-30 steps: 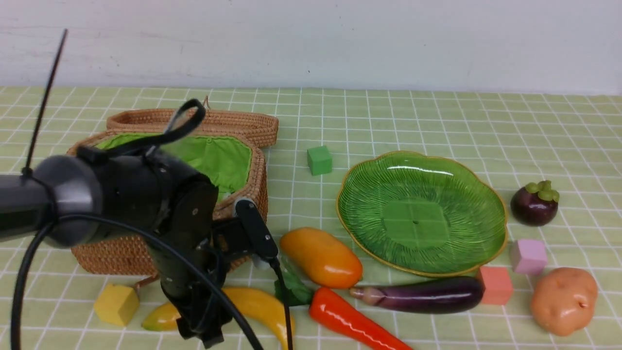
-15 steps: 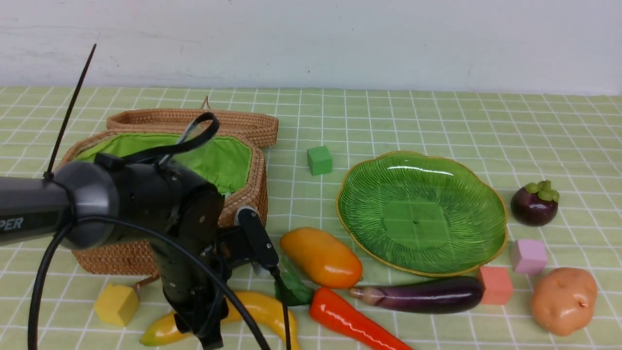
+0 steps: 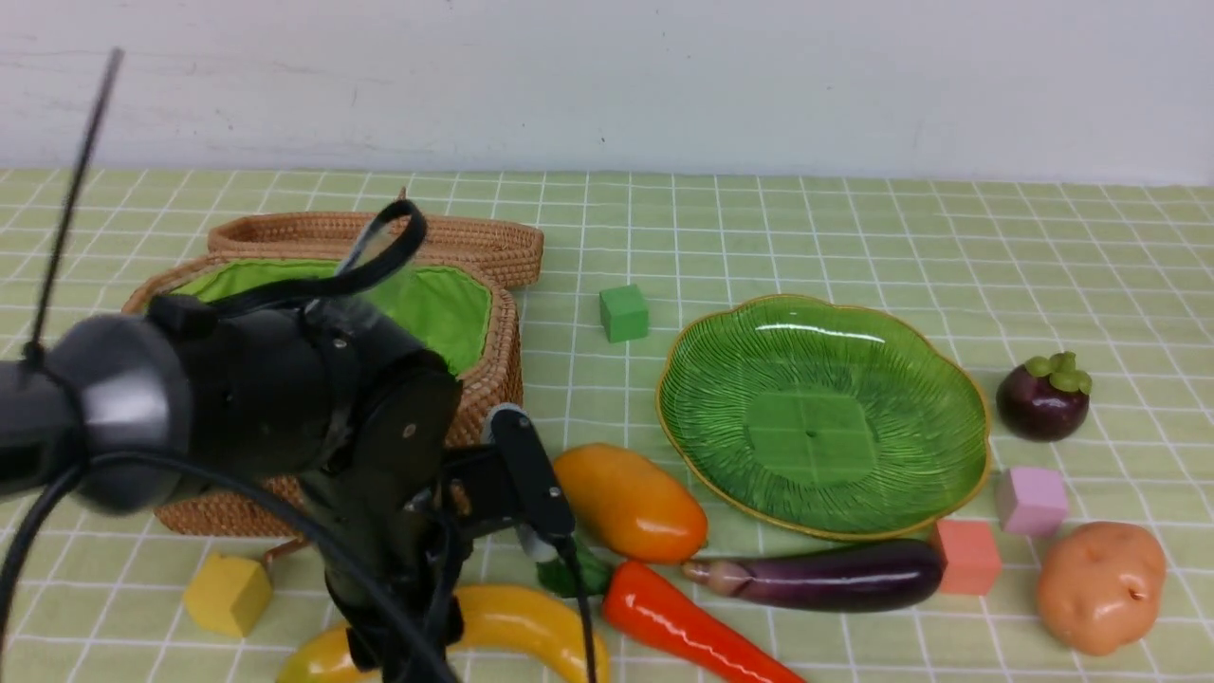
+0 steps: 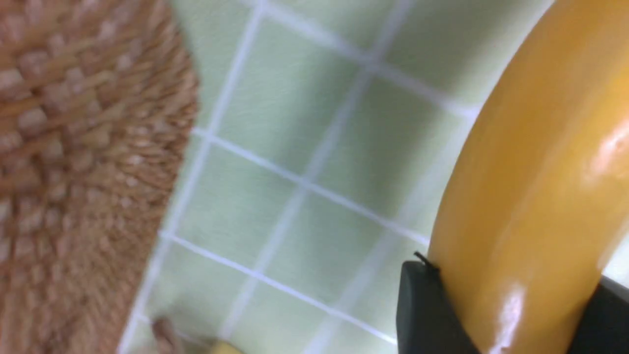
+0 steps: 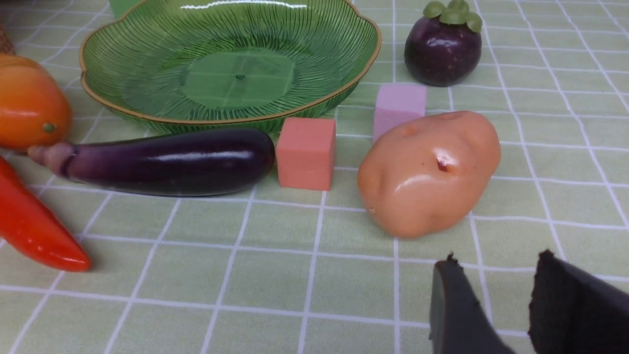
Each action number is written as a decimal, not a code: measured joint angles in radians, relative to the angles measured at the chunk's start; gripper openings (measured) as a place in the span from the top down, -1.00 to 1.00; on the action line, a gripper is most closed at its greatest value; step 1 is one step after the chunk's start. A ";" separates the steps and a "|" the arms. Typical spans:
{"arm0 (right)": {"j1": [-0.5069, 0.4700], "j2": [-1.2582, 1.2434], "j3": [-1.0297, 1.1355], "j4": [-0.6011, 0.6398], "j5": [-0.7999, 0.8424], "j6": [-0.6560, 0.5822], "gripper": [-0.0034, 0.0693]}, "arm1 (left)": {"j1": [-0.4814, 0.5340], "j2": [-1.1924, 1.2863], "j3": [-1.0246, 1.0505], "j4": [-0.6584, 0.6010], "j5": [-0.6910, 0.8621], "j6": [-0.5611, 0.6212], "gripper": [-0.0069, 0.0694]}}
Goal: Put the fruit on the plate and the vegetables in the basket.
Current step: Use the left arm to grab a banana and put it into the right plate, then use the left arm to grab a carrot and put it into the left basket
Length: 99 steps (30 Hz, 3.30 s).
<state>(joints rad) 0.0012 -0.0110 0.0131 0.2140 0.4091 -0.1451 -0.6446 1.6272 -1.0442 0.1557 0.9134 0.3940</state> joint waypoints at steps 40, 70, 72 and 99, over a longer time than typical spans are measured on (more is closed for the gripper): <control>0.000 0.000 0.000 0.000 0.000 0.000 0.25 | -0.118 0.859 -1.370 -0.017 -0.001 -0.348 -0.68; 0.000 0.000 0.000 0.000 0.000 0.000 0.25 | -0.147 0.057 -0.361 -0.214 0.183 0.378 0.07; 0.000 0.000 0.000 0.000 0.000 0.000 0.25 | -0.147 0.094 -0.357 -0.247 0.109 0.450 -0.30; 0.000 0.000 0.000 0.000 0.000 0.000 0.25 | -0.189 0.271 -0.354 -0.317 -0.076 0.689 -0.27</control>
<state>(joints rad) 0.0012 -0.0110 0.0131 0.2140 0.4091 -0.1451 -0.8337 1.8985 -1.3977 -0.1611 0.8373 1.0829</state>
